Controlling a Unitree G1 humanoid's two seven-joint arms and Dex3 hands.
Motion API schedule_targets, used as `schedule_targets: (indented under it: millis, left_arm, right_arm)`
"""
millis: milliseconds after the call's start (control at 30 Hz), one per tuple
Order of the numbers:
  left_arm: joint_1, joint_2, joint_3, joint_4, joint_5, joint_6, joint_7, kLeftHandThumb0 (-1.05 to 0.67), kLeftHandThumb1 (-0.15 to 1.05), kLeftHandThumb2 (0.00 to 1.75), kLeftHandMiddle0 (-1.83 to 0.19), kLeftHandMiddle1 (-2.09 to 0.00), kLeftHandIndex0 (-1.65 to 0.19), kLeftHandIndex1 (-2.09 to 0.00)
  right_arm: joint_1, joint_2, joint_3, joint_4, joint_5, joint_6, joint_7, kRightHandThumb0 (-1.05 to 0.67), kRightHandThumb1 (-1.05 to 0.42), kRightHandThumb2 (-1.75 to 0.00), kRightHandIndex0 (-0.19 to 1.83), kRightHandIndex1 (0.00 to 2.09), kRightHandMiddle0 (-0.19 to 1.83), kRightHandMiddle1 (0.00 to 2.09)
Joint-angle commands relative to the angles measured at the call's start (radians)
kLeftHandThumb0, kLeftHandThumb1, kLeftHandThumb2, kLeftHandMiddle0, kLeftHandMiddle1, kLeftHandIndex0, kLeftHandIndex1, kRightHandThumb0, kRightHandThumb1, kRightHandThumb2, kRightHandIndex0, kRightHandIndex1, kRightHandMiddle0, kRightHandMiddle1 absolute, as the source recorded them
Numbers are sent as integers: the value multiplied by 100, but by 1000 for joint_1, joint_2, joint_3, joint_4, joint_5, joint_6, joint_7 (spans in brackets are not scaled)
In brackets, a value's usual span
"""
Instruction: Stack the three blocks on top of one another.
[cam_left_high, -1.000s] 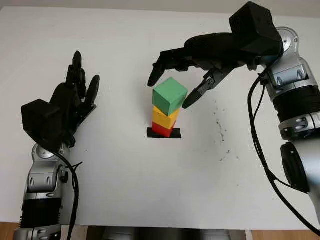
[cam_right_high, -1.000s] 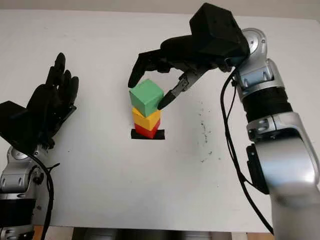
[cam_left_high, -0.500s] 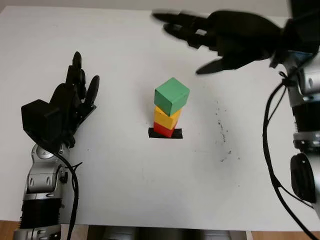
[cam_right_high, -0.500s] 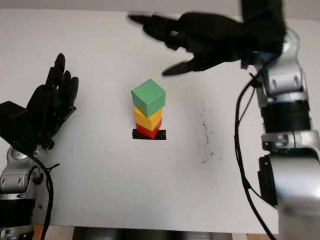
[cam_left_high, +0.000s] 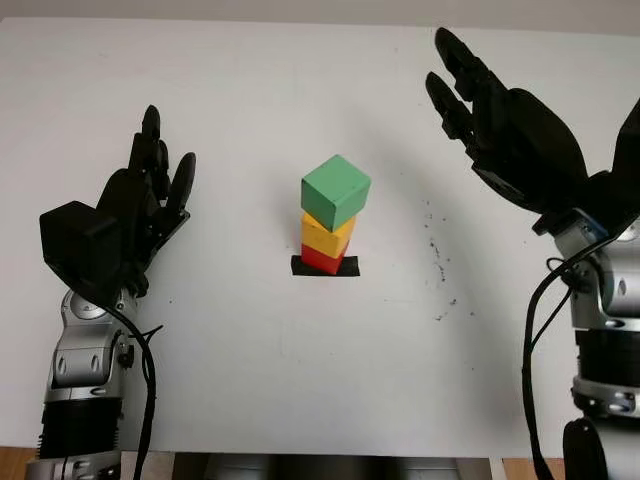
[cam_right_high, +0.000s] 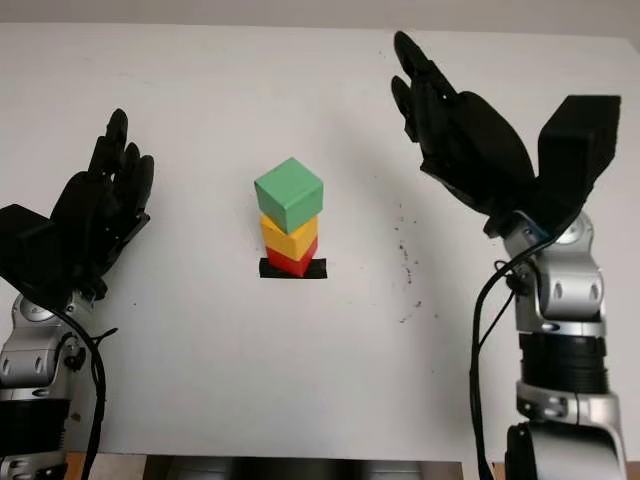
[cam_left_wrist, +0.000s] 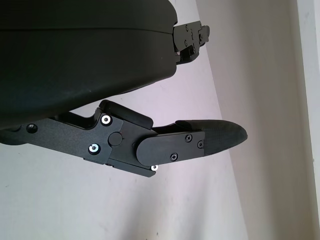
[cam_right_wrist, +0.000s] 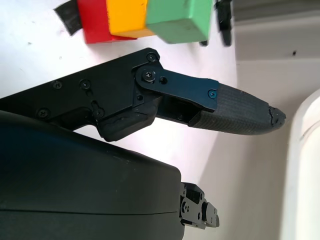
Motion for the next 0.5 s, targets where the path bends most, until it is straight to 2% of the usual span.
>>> schedule_targets:
  millis: [0,233,467]
  left_arm:
    - [5,7,8,8,-12,-14,-7,-69,105,53,19,-4,18,-5]
    - [-3,0,7,16,-22,-7,4,-68,105,53,18,-5,16,-6]
    - [-2,-7,1,23,-25,-7,9,-72,105,50,16,-6,15,-6]
  right_arm:
    - [36,23,11,-35,-11,20,-40,-86,-105,-83,-19,0,-19,0]
    - [83,127,26,-72,-43,55,-214,-82,-105,-84,-19,0,-19,0]
    - [106,198,43,-90,-49,82,-296,-81,-105,-85,-19,0,-19,0]
